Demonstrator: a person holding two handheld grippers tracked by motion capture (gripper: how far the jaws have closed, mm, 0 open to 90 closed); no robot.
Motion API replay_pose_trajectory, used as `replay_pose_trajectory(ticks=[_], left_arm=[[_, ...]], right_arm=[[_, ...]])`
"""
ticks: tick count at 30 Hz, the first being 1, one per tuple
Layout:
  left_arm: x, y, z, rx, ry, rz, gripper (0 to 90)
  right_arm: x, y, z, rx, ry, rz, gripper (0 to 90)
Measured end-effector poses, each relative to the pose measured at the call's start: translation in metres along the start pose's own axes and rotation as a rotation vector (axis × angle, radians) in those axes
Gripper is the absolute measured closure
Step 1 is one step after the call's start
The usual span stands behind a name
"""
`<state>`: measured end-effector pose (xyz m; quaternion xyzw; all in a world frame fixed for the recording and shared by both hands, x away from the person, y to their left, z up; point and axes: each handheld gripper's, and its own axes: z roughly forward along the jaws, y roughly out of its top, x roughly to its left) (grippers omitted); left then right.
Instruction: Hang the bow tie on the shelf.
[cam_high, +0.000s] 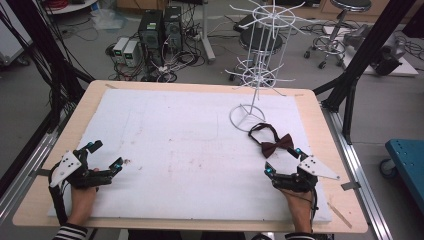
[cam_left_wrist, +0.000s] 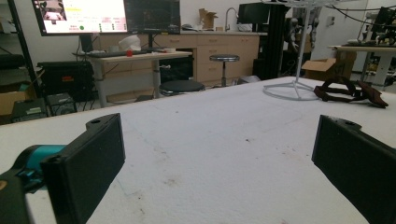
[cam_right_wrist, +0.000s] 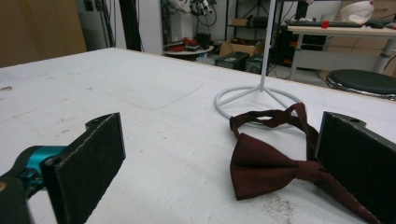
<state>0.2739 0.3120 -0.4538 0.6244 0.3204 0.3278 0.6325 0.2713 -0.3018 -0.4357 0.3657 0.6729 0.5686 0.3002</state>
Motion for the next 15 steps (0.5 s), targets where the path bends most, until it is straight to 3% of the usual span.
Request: replay_pose_trajectory(ticks=[6,15], left_arm=[[0.000,0.000,0.000,0.000,0.001,-0.001,3.1],[0.000,0.000,0.000,0.000,0.000,-0.001,3.1]], right_arm=[[-0.014,0.023,-0.003,0.058,0.046,-0.005,0.9],[-0.029,0.053,0.004,0.146,0.107,-0.063,0.9]])
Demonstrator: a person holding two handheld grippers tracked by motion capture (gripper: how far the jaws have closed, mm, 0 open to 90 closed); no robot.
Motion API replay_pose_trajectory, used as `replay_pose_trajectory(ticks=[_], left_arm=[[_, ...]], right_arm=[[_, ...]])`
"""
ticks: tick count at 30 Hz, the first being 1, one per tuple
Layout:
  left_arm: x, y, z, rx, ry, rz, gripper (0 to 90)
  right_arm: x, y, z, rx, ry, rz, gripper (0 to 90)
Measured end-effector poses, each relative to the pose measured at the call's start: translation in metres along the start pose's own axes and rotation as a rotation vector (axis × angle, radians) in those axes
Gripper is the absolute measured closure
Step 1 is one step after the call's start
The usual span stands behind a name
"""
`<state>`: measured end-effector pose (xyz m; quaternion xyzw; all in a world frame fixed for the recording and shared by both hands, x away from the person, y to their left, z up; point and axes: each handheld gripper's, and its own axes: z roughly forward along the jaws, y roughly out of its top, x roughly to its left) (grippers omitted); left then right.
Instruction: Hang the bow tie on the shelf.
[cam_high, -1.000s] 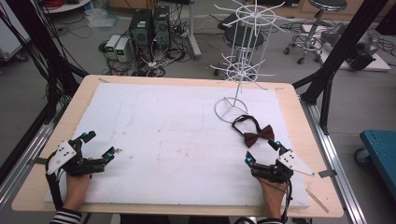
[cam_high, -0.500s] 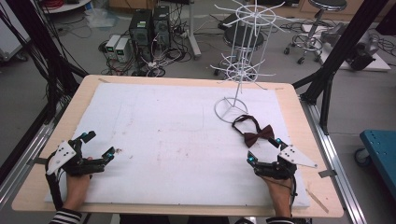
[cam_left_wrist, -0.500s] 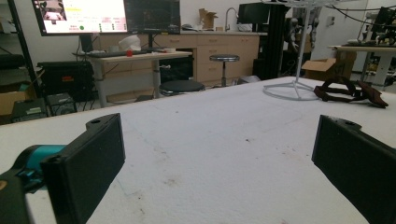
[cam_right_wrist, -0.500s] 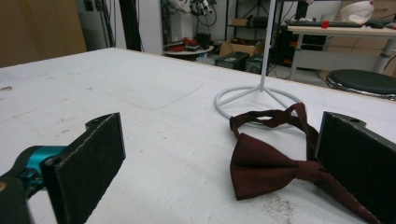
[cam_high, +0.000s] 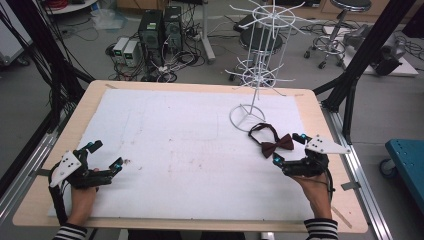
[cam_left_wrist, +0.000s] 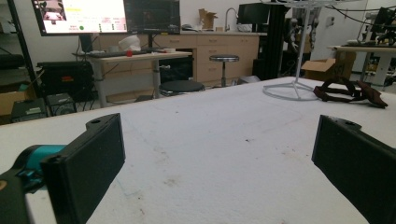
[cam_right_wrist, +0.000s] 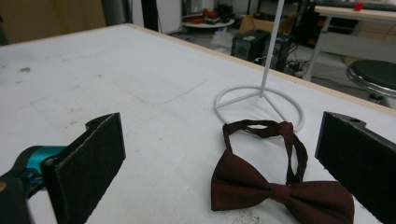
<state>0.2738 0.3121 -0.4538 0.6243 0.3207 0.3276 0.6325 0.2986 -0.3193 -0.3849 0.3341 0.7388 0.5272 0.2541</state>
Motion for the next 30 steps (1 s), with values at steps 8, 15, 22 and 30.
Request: replay_pose_trajectory(ticks=[8,15,22,30], left_arm=[[0.000,0.000,0.000,0.001,-0.001,0.002,3.1],[0.000,0.000,0.000,-0.003,0.000,-0.003,3.0],[0.000,0.000,0.000,-0.005,0.001,-0.006,3.0],[0.000,0.000,0.000,-0.005,0.000,-0.005,3.0]], right_arm=[[-0.012,0.018,0.006,0.112,0.055,-0.051,0.9],[-0.023,0.026,0.012,0.217,0.108,-0.096,0.9],[-0.035,0.031,0.020,0.313,0.157,-0.143,0.9],[-0.047,0.034,0.030,0.403,0.204,-0.169,0.9]])
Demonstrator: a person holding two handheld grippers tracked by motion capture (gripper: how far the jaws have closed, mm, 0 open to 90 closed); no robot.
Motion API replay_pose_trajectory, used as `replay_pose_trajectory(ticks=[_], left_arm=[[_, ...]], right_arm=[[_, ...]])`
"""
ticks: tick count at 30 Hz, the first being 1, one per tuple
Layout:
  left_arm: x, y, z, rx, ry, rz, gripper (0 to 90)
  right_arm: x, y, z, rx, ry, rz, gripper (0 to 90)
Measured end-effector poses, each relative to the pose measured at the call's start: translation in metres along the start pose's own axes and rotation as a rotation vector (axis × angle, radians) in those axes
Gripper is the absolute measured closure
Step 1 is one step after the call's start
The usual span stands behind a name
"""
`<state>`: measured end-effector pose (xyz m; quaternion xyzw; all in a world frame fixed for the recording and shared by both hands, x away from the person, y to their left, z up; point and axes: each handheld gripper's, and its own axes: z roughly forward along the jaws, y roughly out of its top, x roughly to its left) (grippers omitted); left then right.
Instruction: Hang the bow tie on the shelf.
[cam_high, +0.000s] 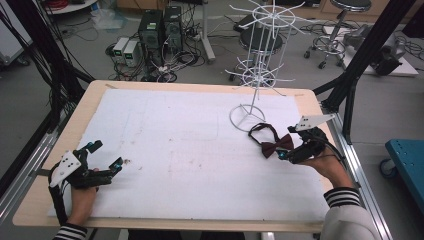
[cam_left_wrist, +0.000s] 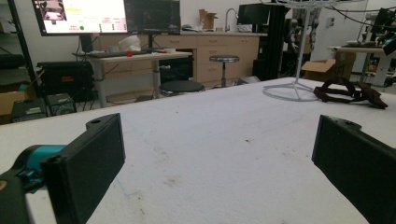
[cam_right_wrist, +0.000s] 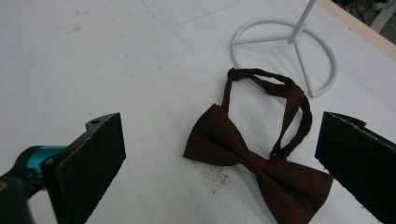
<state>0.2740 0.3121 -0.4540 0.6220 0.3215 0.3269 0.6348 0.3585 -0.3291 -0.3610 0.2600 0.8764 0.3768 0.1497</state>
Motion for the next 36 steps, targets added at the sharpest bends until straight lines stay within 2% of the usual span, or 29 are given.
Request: replay_pose_trajectory(ticks=[1,3,4,5,6,7,12,13,16,19,24,31,35,36], left_arm=[[0.000,0.000,0.000,-0.001,0.000,0.000,3.1],[0.000,0.000,0.000,0.000,0.001,0.001,3.1],[0.000,0.000,0.000,0.000,0.000,0.000,3.0],[0.000,0.000,0.000,0.000,0.000,0.000,3.1],[0.000,0.000,0.000,0.000,0.000,0.000,3.1],[0.000,0.000,0.000,0.001,0.000,0.000,3.0],[0.000,0.000,0.000,0.000,0.001,0.000,3.1],[0.000,0.000,0.000,0.001,0.000,0.001,3.0],[0.000,0.000,0.000,0.001,0.001,0.001,3.1],[0.000,0.000,0.000,0.000,0.001,0.001,3.1],[0.000,0.000,0.000,0.001,0.001,0.001,3.1],[0.000,0.000,0.000,0.001,0.001,0.001,3.0],[0.000,0.000,0.000,0.001,0.001,0.001,3.0],[0.000,0.000,0.000,0.001,0.001,0.001,3.1]], right_arm=[[-0.004,0.003,0.002,0.024,0.012,-0.008,0.9],[-0.006,0.004,0.002,0.032,0.020,-0.014,0.9],[-0.010,0.007,0.004,0.051,0.030,-0.039,0.9],[-0.010,0.007,0.004,0.051,0.030,-0.039,0.9],[-0.013,0.011,0.006,0.085,0.034,-0.054,0.9],[-0.015,0.013,0.006,0.097,0.040,-0.062,0.9],[-0.021,0.019,0.009,0.132,0.061,-0.097,0.9],[-0.023,0.023,0.012,0.148,0.069,-0.122,0.9],[-0.025,0.024,0.014,0.150,0.080,-0.124,0.9],[-0.029,0.024,0.023,0.214,0.082,-0.150,0.9],[-0.033,0.025,0.032,0.229,0.096,-0.175,0.9],[-0.035,0.020,0.045,0.292,0.124,-0.201,1.0],[-0.034,0.018,0.049,0.322,0.132,-0.200,1.0],[-0.034,0.017,0.052,0.335,0.152,-0.207,4.5]])
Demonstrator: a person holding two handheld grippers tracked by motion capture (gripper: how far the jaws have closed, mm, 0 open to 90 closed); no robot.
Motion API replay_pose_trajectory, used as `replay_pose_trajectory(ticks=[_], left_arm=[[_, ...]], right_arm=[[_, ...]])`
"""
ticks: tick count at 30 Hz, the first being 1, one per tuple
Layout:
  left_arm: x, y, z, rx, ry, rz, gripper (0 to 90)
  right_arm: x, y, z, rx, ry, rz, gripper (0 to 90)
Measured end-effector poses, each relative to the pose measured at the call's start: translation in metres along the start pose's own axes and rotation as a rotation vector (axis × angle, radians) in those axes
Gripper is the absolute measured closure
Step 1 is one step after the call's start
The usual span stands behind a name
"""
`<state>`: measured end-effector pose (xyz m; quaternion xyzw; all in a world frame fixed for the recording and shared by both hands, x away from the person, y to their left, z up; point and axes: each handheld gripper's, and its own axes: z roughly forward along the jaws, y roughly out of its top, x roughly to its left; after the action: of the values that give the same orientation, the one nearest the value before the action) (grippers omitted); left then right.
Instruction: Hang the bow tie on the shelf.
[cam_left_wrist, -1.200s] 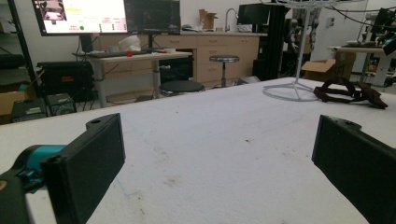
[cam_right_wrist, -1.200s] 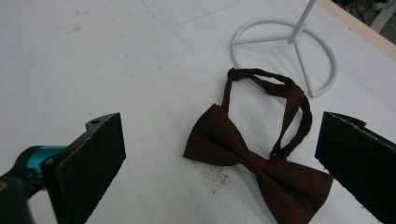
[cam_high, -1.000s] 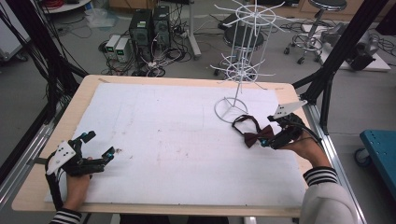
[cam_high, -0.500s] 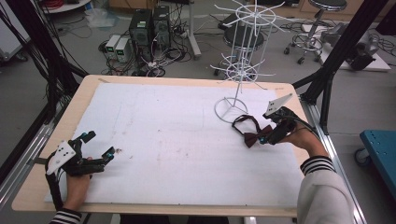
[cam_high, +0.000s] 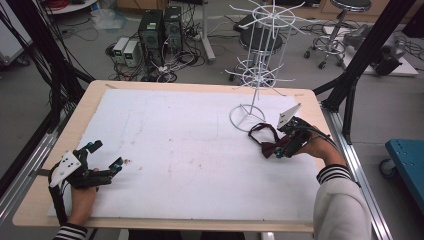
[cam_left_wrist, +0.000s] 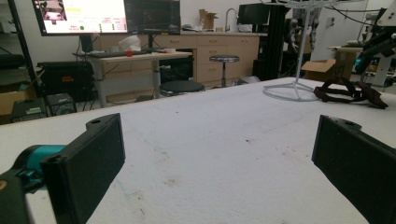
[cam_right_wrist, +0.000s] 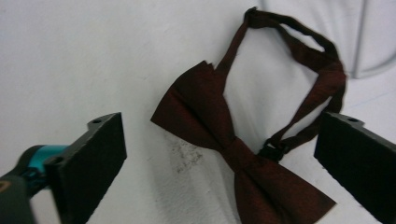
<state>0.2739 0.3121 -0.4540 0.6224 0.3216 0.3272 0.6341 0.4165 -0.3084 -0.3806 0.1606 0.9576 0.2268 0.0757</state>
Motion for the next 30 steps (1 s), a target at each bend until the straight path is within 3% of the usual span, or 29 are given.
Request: replay_pose_trajectory(ticks=[11,14,17,23,26,27,29,30], left_arm=[[0.000,0.000,0.000,-0.001,-0.001,-0.001,3.1],[0.000,0.000,0.000,0.000,-0.001,0.000,3.0],[0.000,0.000,0.000,-0.001,-0.001,-0.001,3.0],[0.000,0.000,0.000,-0.001,-0.001,-0.001,3.0],[0.000,0.000,0.000,-0.003,0.000,-0.003,3.0],[0.000,0.000,0.000,-0.002,0.000,-0.003,3.0],[0.000,0.000,0.000,-0.002,0.000,-0.003,3.1],[0.000,0.000,0.000,-0.002,0.000,-0.002,3.1]], right_arm=[[-0.002,-0.002,0.014,0.091,0.015,-0.039,6.6],[-0.003,-0.001,0.017,0.111,0.028,-0.058,16.7],[-0.002,-0.001,0.020,0.127,0.031,-0.062,17.5],[-0.002,0.000,0.023,0.164,0.003,-0.103,26.8],[-0.002,0.001,0.025,0.185,-0.026,-0.132,38.3],[-0.002,0.001,0.025,0.185,-0.026,-0.132,38.3],[-0.001,0.002,0.026,0.203,-0.035,-0.140,48.1],[-0.001,0.002,0.026,0.203,-0.035,-0.140,48.1]])
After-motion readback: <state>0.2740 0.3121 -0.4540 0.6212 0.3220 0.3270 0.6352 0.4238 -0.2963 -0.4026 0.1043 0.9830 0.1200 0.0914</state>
